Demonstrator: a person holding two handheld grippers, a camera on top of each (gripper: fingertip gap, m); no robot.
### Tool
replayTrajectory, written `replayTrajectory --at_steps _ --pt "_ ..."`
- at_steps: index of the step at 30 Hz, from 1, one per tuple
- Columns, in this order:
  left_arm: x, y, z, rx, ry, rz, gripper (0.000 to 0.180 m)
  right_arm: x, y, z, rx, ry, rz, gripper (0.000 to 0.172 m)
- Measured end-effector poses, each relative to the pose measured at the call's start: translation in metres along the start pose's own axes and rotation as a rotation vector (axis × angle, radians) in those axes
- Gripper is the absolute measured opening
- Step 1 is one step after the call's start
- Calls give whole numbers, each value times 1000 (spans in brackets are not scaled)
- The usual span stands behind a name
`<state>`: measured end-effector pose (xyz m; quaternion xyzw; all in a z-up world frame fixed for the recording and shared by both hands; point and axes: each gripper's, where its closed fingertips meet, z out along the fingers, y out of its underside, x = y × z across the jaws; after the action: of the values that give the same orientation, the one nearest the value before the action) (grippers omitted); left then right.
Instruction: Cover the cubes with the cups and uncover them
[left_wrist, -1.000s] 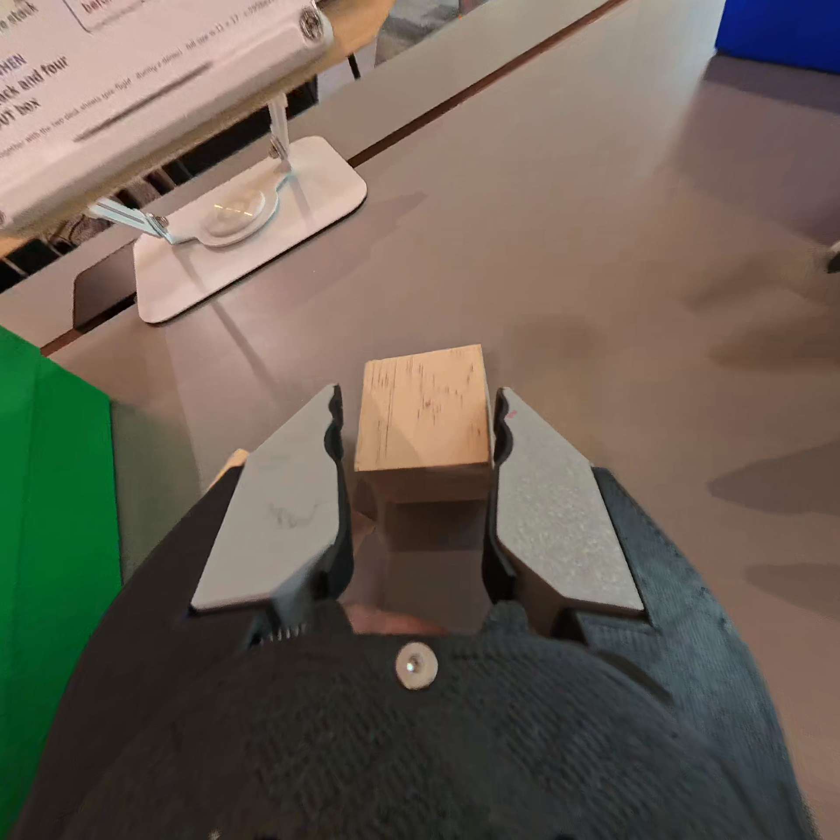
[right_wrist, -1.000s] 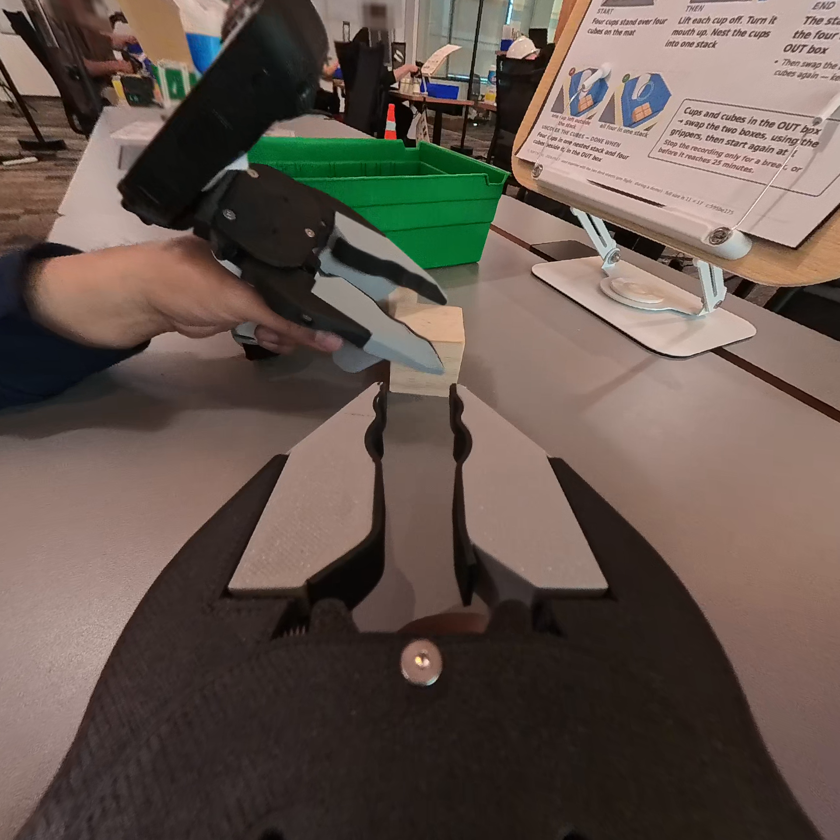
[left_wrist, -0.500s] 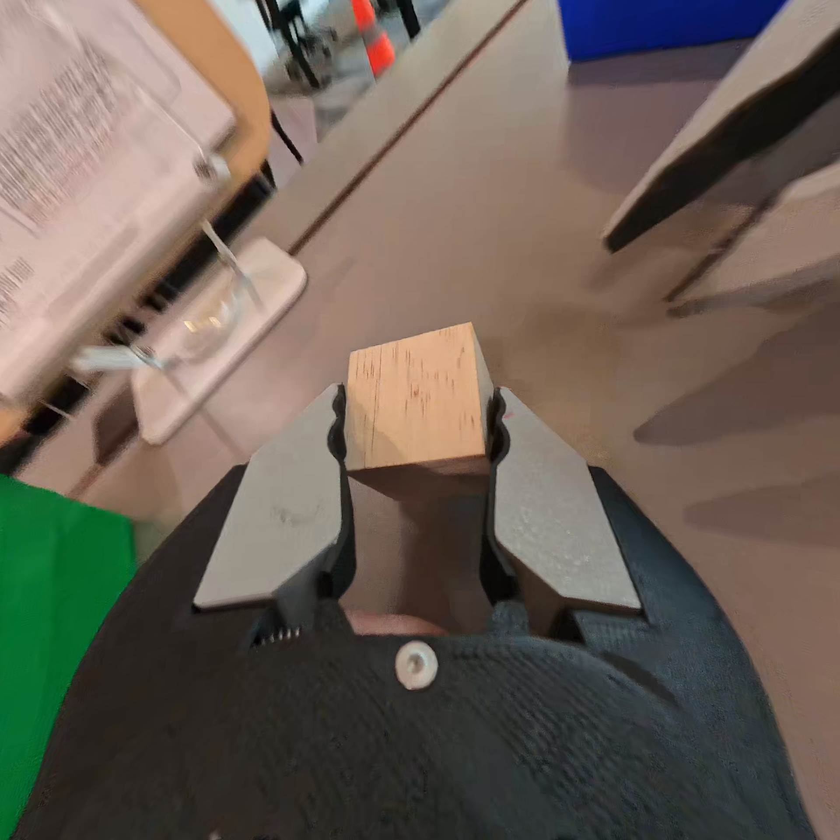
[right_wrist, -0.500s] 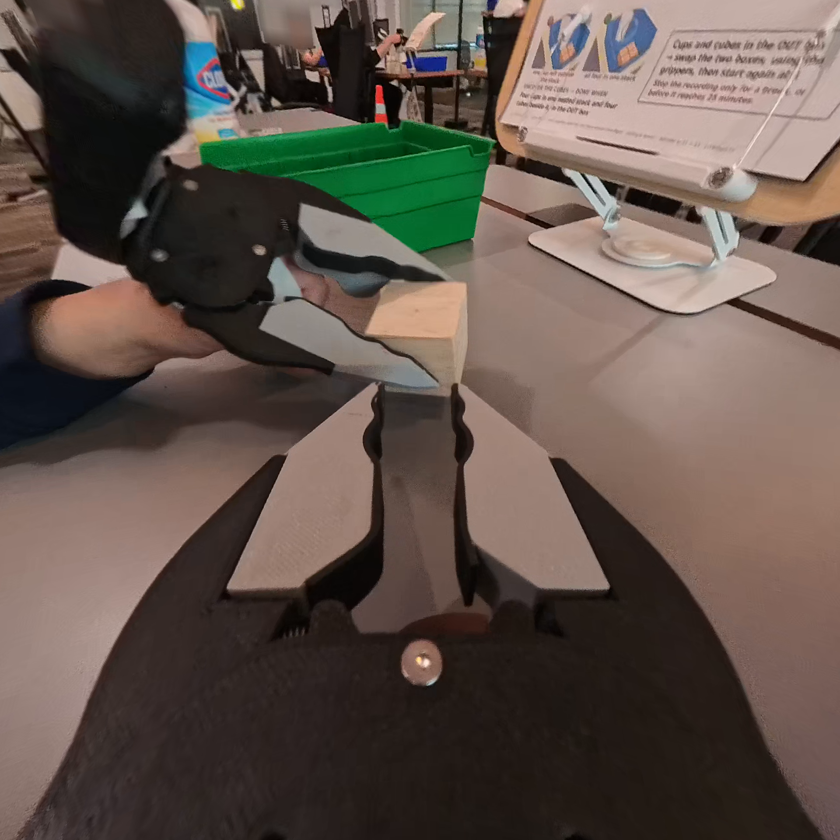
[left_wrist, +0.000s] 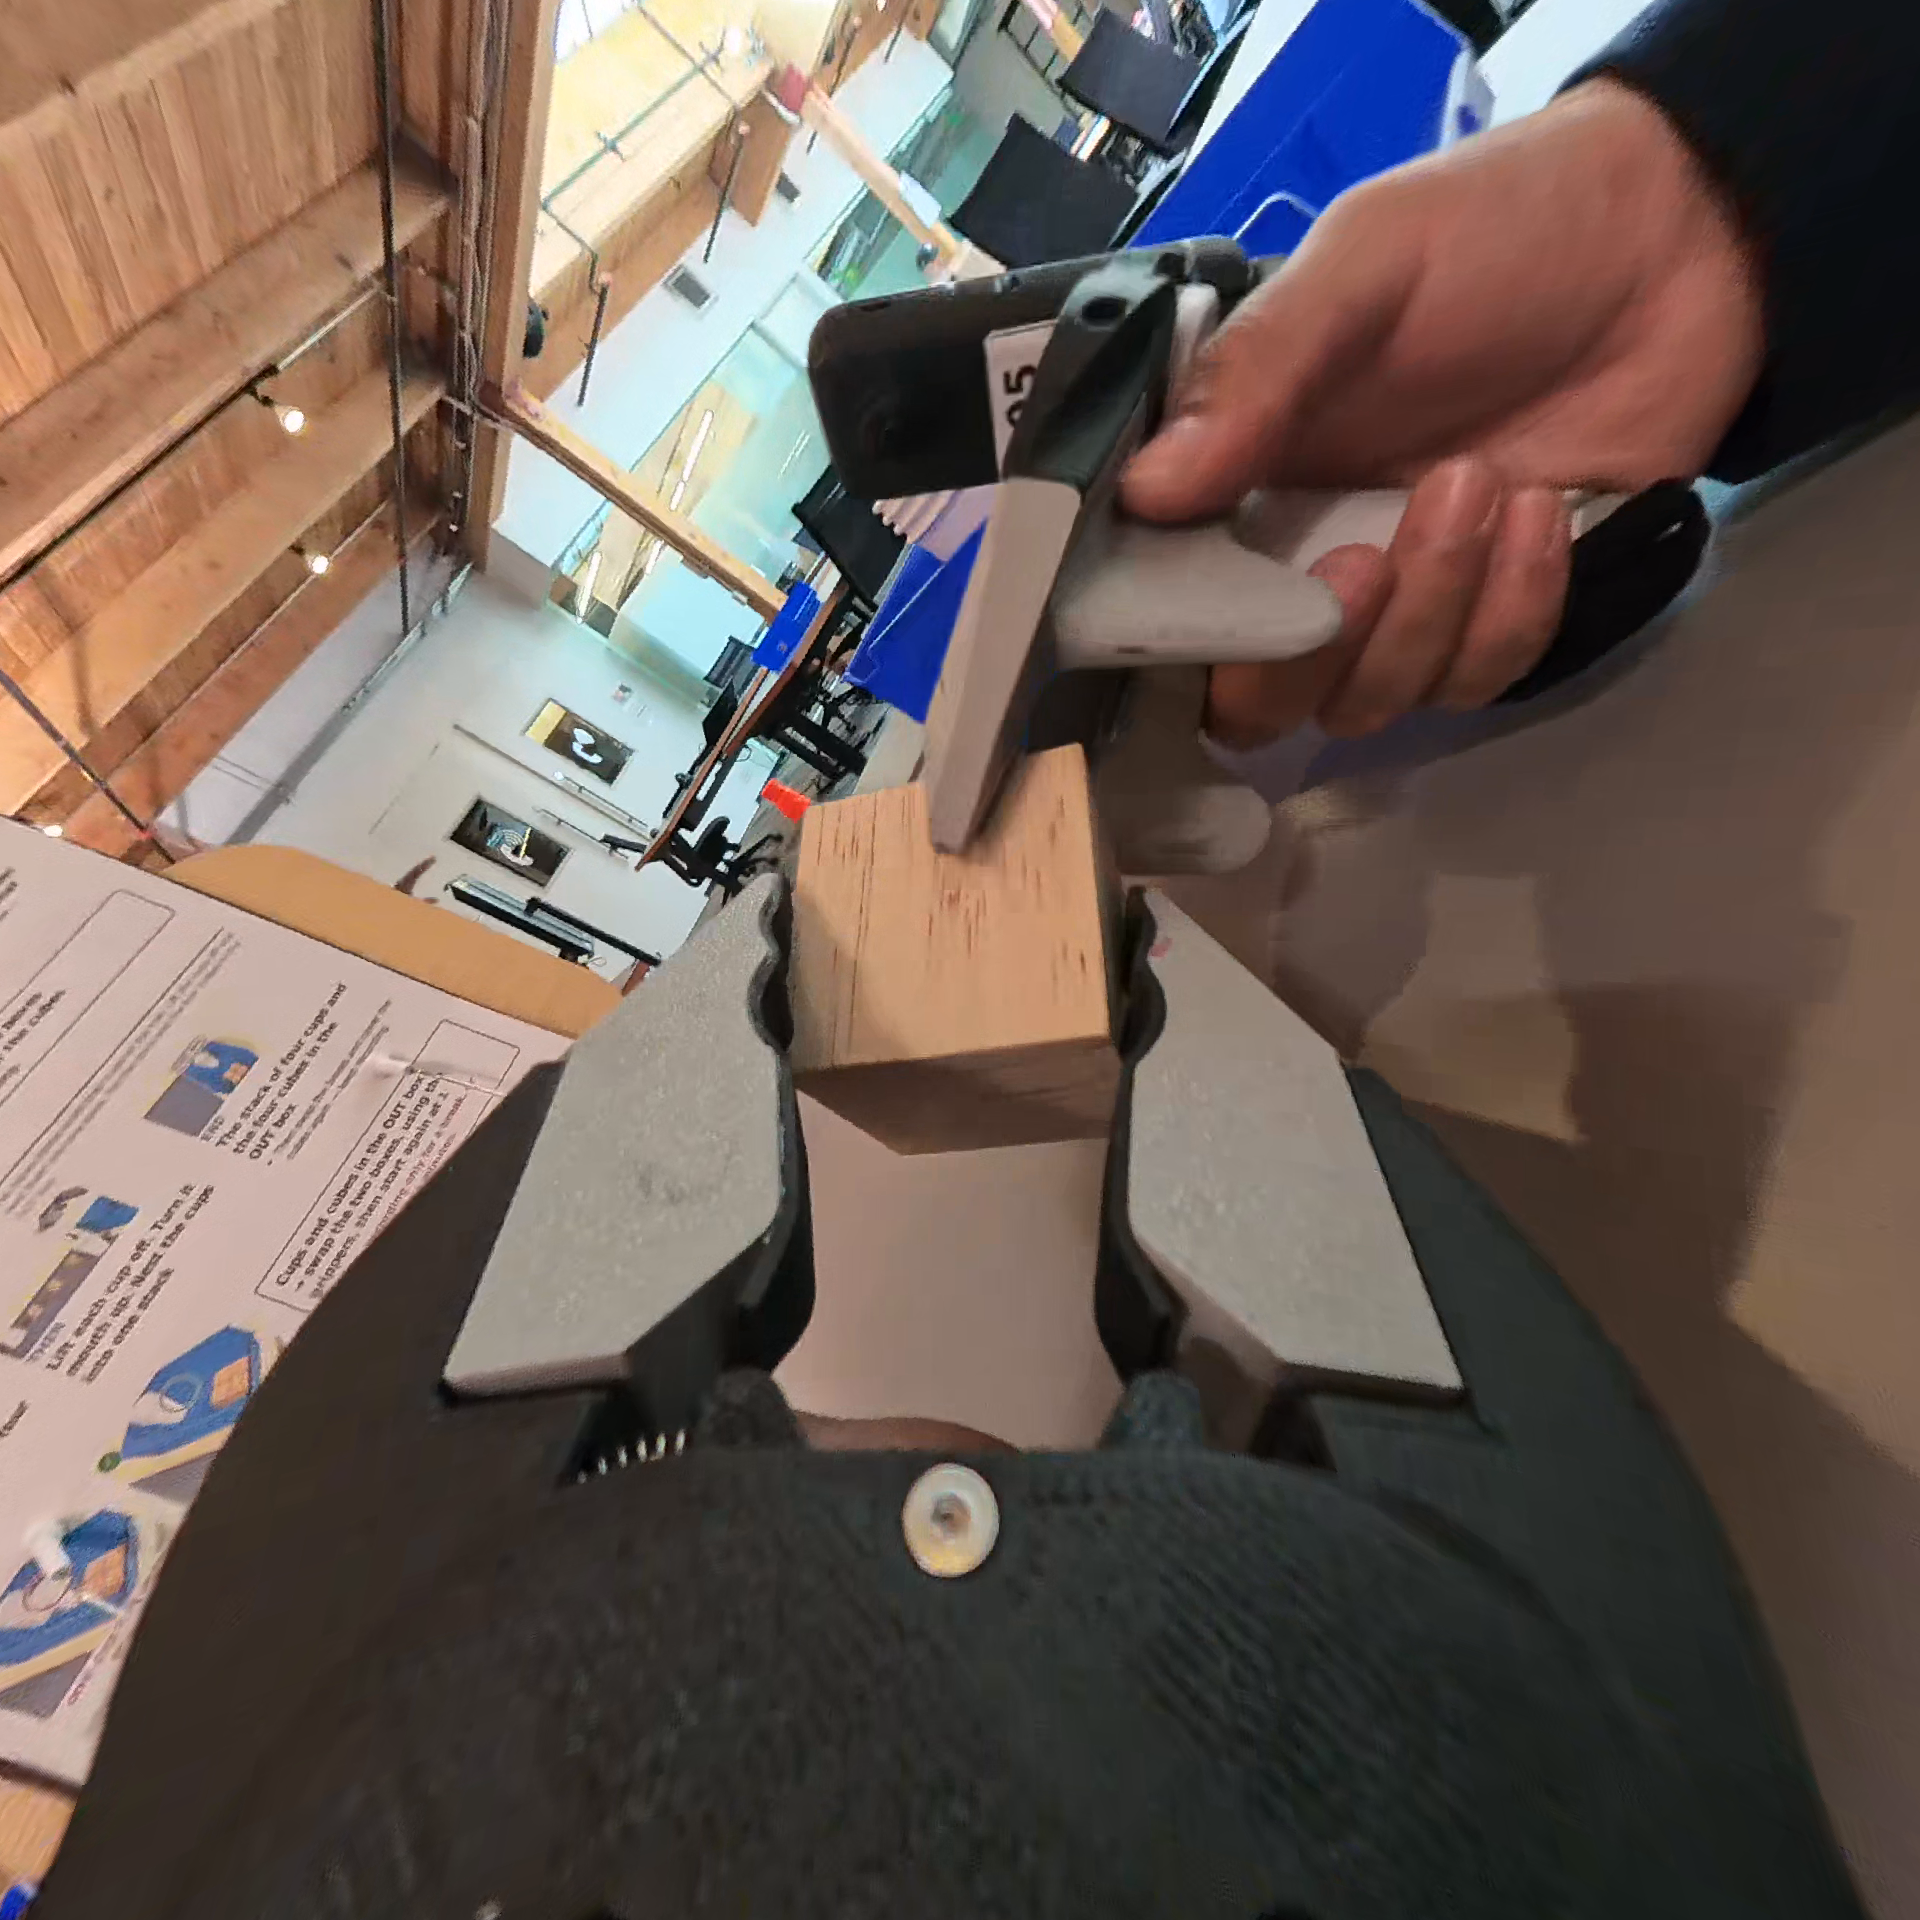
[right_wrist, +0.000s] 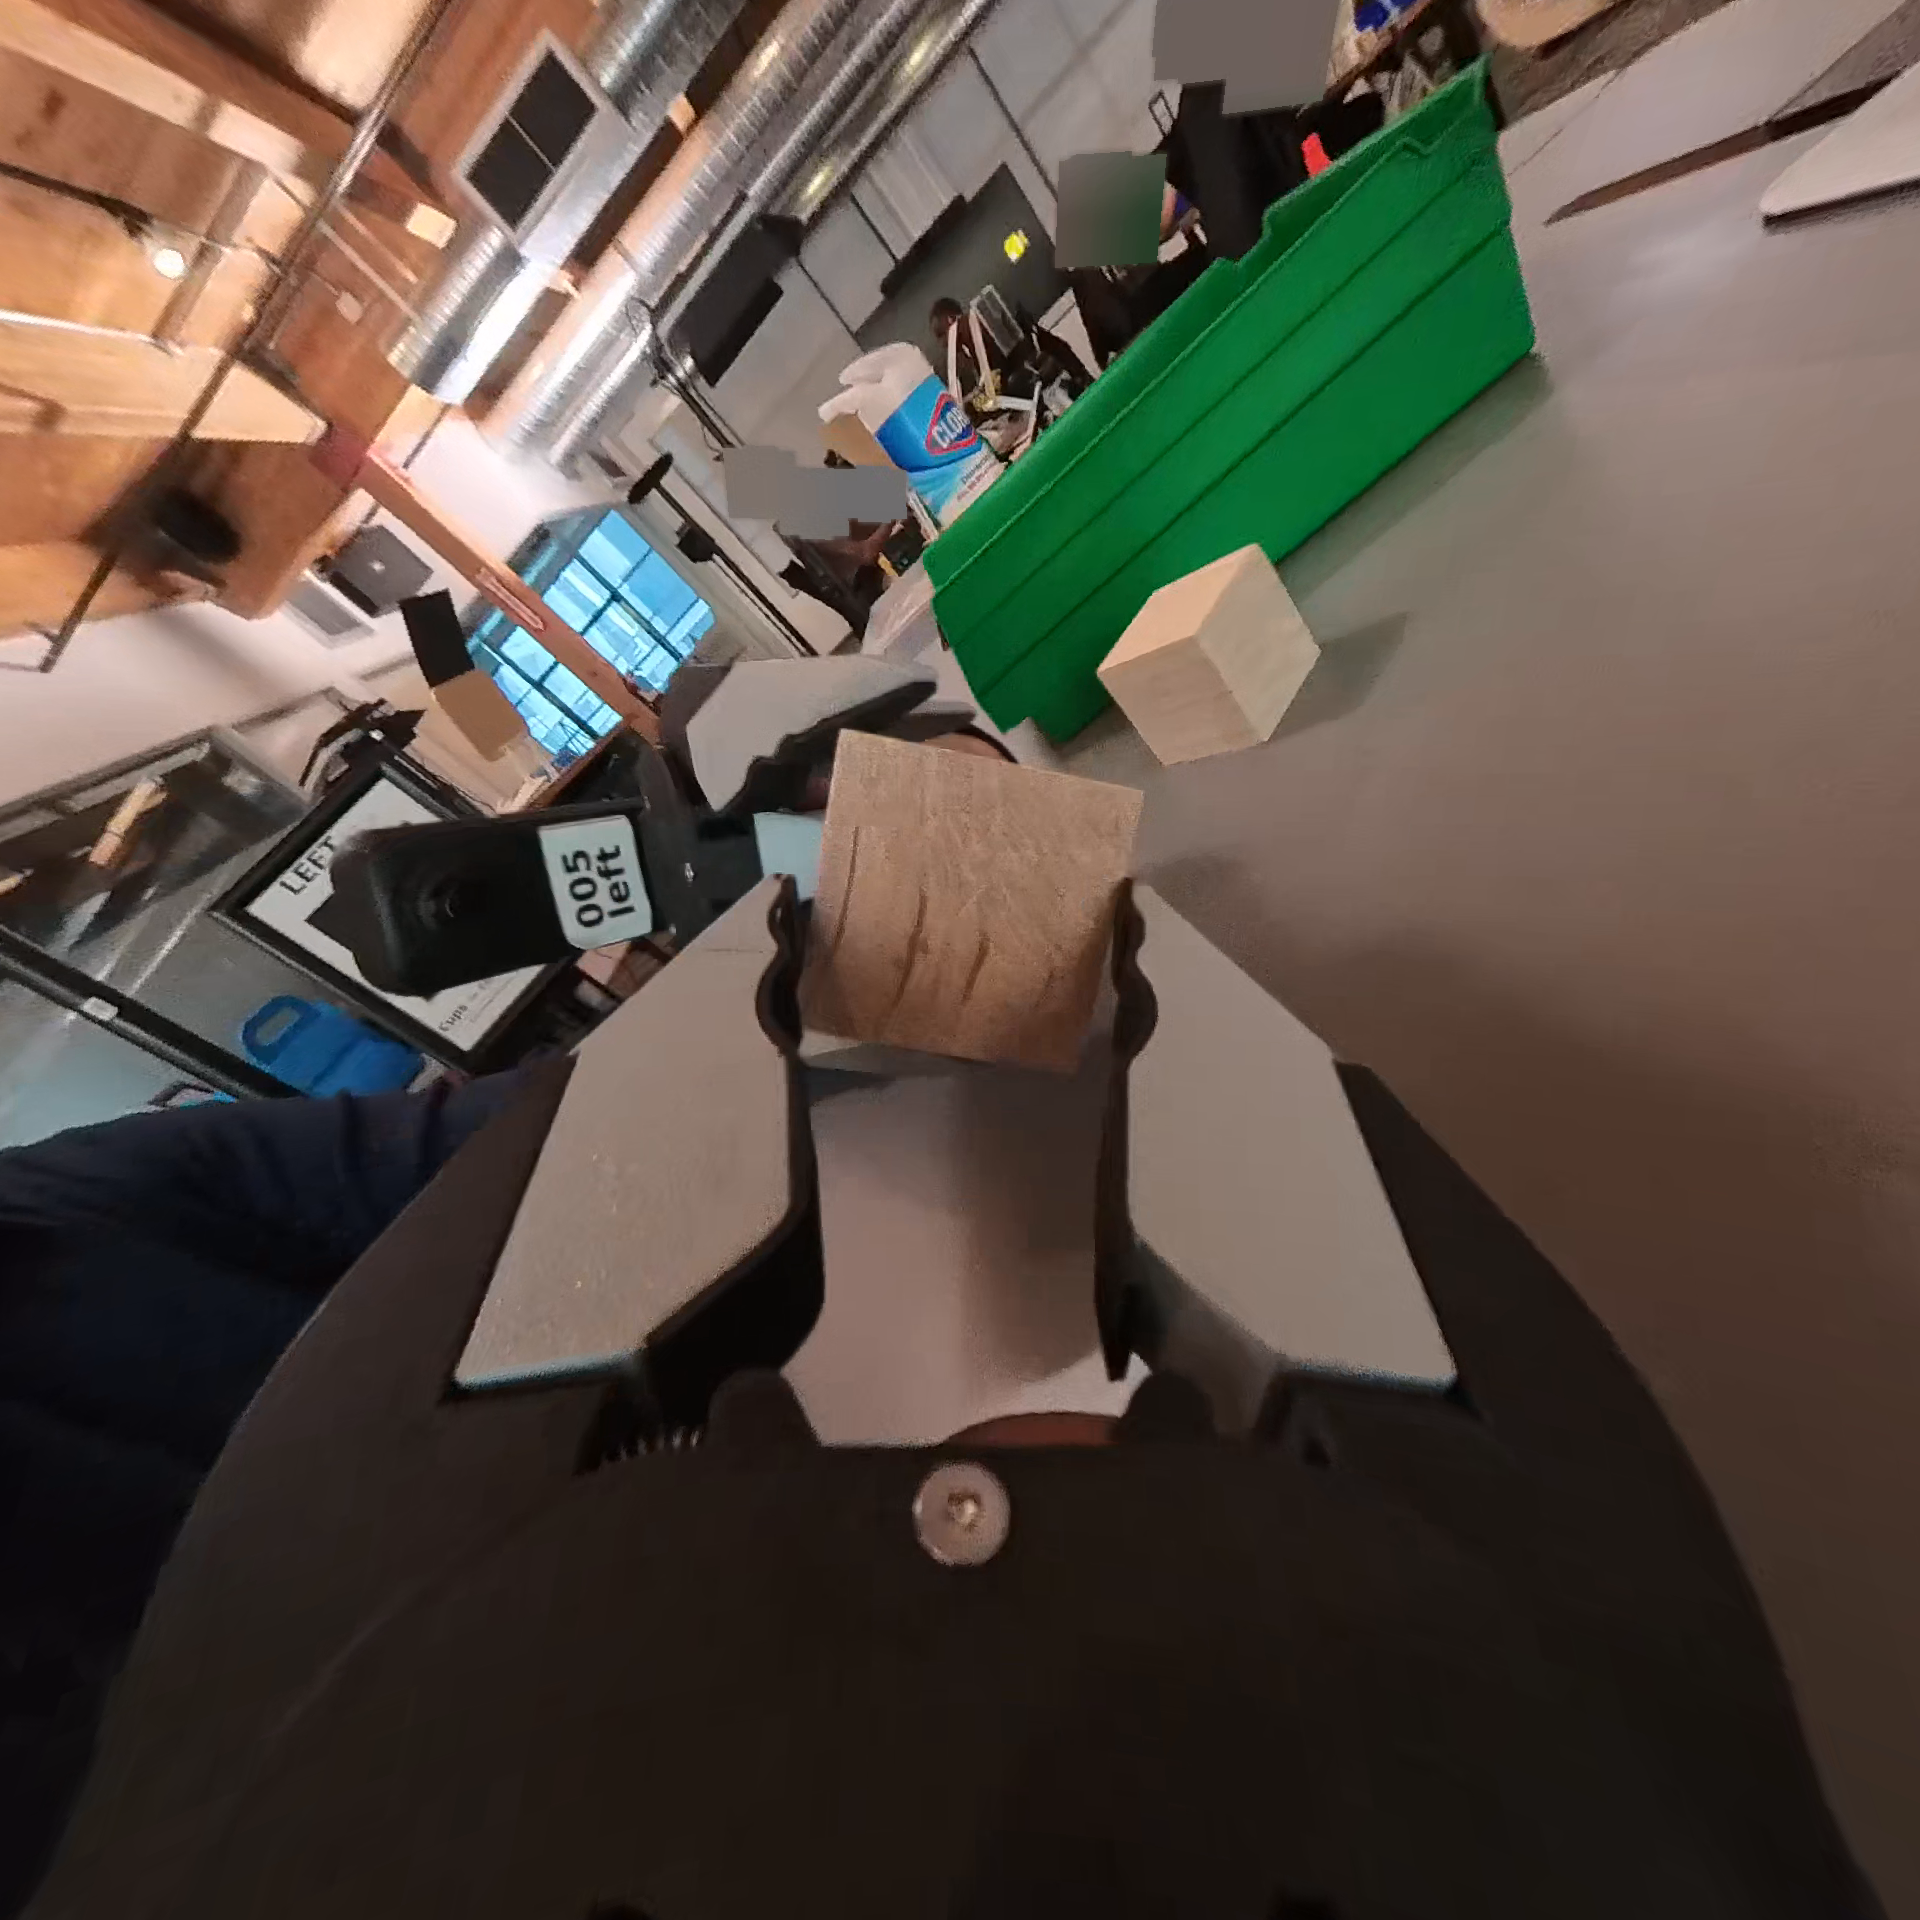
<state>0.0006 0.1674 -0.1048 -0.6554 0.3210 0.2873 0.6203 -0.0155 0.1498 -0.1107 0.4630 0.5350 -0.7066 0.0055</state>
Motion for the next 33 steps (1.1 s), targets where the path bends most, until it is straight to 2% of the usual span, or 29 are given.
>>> replayTrajectory --at_steps 7,11,13,14,16,19,22,25,29,31,33 --pt "2 10 4 -27 -48 -18 61 12 -1 -2 -21 151 -158 56" --pt "-3 14 2 -13 -50 -90 57 31 -13 -14 24 323 -254 56" --pt "-7 17 1 -28 -62 -107 45 35 -20 -21 50 408 -336 56" --pt "-12 19 1 -39 -91 -104 23 35 -24 -24 58 454 -387 56" --pt "-25 26 0 -81 -166 -91 0 36 -31 -29 58 557 -508 56" --pt "-39 38 -2 -136 -220 -150 0 29 -35 -31 78 631 -631 56" --pt "-54 52 -7 -188 -297 -184 0 24 -44 -39 146 671 -668 56" --pt "-59 67 -9 -251 -321 -208 0 5 -61 -57 257 734 -750 56" --pt "-61 79 -10 -316 -344 -178 0 -56 -72 -79 397 729 -849 55" --pt "-62 78 -10 -312 -343 -171 0 -75 -74 -99 374 788 -891 56" --pt "-62 73 -10 -299 -341 -163 0 -79 -84 -135 333 909 -879 55"
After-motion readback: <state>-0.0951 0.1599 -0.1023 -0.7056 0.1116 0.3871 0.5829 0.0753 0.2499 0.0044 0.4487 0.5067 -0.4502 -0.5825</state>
